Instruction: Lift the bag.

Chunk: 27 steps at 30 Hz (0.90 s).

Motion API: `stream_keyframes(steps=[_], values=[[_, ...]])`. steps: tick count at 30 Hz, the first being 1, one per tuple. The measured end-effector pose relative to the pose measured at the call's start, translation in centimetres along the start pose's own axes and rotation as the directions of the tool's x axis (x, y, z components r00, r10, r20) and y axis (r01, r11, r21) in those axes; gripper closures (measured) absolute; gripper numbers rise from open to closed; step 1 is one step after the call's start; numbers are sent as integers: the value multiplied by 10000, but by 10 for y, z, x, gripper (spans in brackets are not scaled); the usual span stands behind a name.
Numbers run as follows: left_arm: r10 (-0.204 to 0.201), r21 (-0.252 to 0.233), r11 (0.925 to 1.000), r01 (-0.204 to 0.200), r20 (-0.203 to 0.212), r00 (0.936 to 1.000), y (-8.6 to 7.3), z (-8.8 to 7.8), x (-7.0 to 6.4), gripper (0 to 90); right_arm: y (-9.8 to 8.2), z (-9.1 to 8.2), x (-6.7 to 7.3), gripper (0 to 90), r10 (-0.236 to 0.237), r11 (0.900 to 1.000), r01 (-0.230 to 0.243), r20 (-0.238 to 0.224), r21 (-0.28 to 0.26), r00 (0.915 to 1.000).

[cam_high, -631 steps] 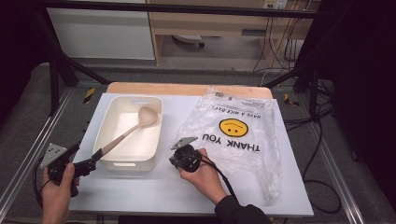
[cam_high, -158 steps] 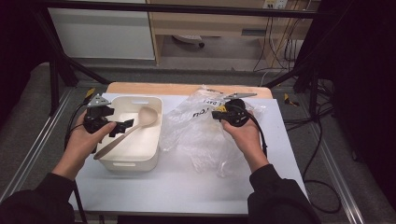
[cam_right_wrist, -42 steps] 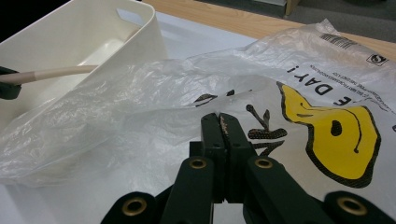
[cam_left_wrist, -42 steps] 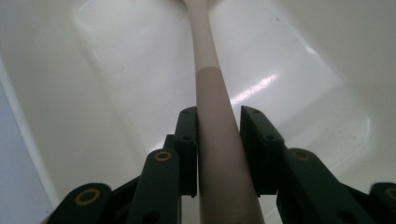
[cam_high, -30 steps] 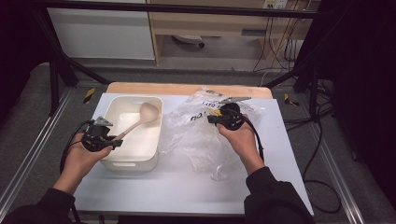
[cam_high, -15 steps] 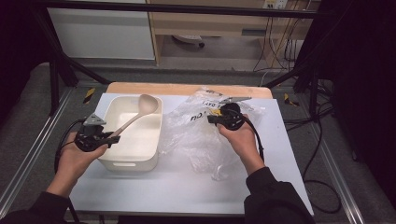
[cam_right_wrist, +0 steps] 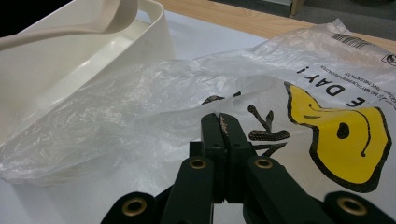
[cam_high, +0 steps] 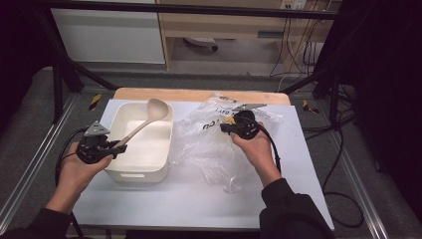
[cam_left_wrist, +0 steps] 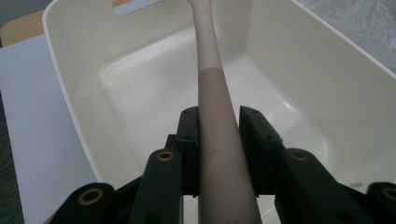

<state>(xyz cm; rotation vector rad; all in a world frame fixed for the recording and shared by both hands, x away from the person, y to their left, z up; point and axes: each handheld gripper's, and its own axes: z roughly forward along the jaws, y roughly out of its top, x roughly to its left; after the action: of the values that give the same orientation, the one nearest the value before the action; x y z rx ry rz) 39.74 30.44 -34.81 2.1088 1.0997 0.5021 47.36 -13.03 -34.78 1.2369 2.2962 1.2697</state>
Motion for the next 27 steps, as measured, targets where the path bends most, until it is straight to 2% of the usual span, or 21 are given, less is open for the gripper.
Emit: stream_keyframes(steps=[7,15,22,27], values=[[75,-95,9999,-75,-3,10000,0,-2,-2,694,0,0,0,900,-5,10000,5,-3,1,10000],[121,-530,9985,-117,84,9999,1,-13,-9,694,-1,1,0,900,-68,9999,68,34,79,10000],[243,-701,9973,-223,272,9993,2,-19,-21,694,1,-1,0,900,-140,9999,140,-13,87,9999],[316,-788,9965,-276,504,9982,2,-20,-22,694,0,-1,2,900,-148,9997,148,33,192,9999]])
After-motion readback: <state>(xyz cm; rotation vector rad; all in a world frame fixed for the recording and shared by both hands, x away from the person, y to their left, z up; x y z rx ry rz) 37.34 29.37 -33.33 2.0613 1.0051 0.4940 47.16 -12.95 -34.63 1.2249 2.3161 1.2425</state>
